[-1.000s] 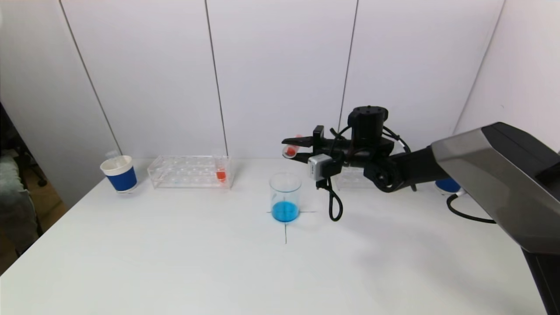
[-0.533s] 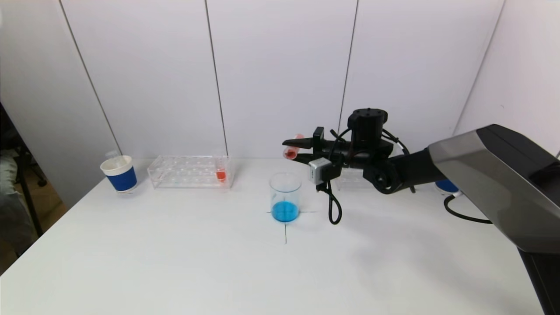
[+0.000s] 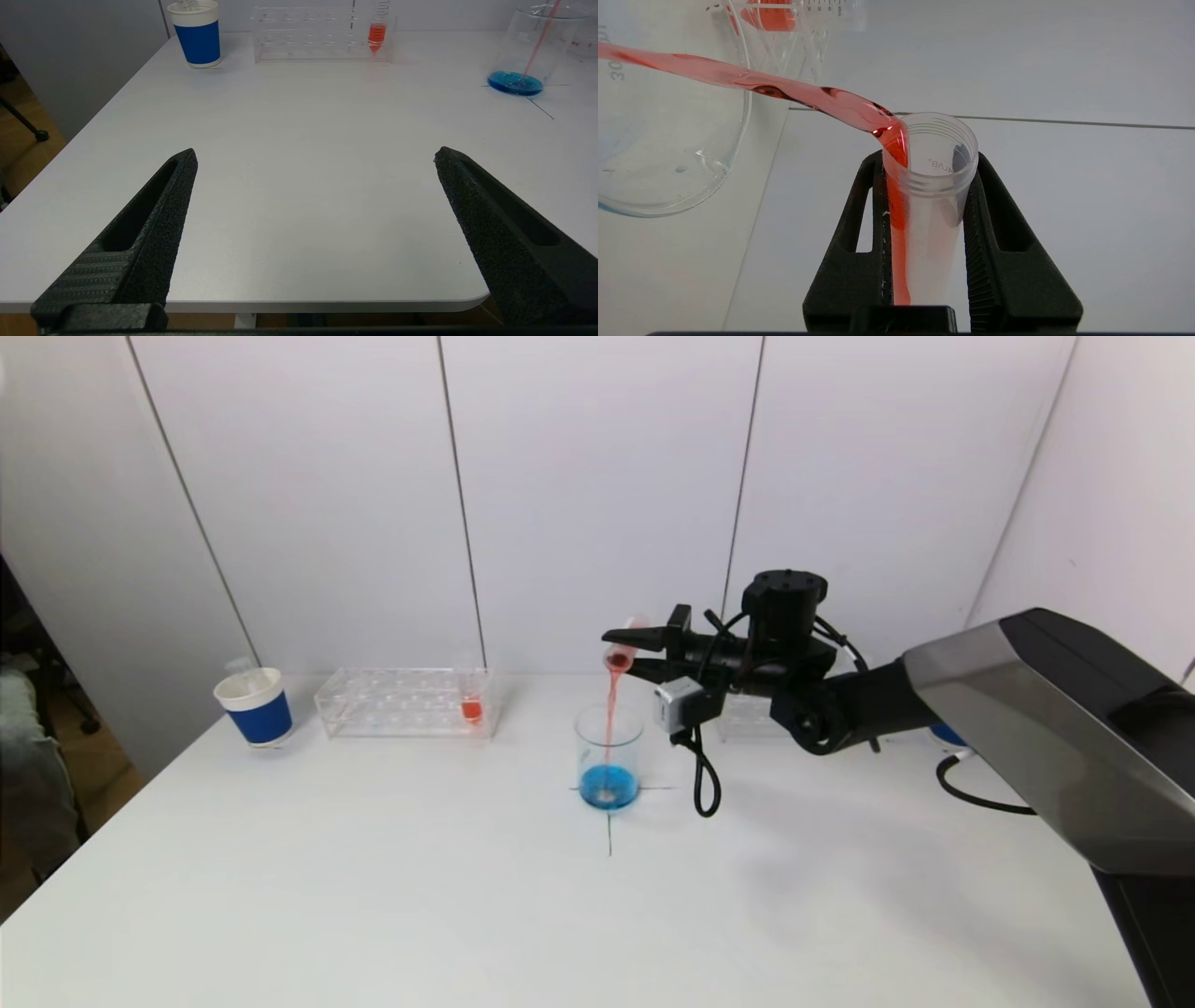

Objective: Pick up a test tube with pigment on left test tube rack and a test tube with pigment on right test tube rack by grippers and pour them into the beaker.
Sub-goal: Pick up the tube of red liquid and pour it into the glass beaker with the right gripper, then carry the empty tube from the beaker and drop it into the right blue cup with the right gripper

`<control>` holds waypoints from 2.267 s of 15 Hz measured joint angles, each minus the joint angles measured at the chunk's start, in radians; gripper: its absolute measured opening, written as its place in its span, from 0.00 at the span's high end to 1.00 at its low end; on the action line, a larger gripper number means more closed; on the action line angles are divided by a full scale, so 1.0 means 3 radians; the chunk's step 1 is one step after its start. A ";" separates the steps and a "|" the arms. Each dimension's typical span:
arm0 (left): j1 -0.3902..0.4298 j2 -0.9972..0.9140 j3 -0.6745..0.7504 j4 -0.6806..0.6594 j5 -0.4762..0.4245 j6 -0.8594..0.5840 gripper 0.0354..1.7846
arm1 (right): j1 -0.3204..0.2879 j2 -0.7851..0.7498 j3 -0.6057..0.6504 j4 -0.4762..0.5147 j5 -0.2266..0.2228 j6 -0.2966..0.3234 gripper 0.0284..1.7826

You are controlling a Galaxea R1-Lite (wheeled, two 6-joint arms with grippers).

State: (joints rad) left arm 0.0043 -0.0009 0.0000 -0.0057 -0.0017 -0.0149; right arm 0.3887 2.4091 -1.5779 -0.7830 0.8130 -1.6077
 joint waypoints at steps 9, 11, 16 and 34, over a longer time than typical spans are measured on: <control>0.0000 0.0000 0.0000 0.0000 0.0000 0.0000 0.01 | 0.0008 -0.0005 -0.0008 0.0001 -0.0027 -0.0284 0.73; -0.0001 0.0000 0.0000 0.0001 0.0000 0.0000 0.01 | 0.0016 -0.0021 -0.0009 0.0018 -0.0024 -0.0334 0.73; -0.0001 0.0000 0.0000 0.0001 0.0000 0.0000 0.01 | 0.0036 -0.0077 0.0000 0.0038 -0.0016 -0.0444 0.73; -0.0001 0.0000 0.0000 0.0001 -0.0001 0.0000 0.01 | 0.0048 -0.0172 0.0060 0.0003 -0.0057 -0.0157 0.73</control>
State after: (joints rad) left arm 0.0038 -0.0009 0.0000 -0.0053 -0.0019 -0.0149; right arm 0.4030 2.3577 -1.5600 -0.7821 0.7957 -1.6549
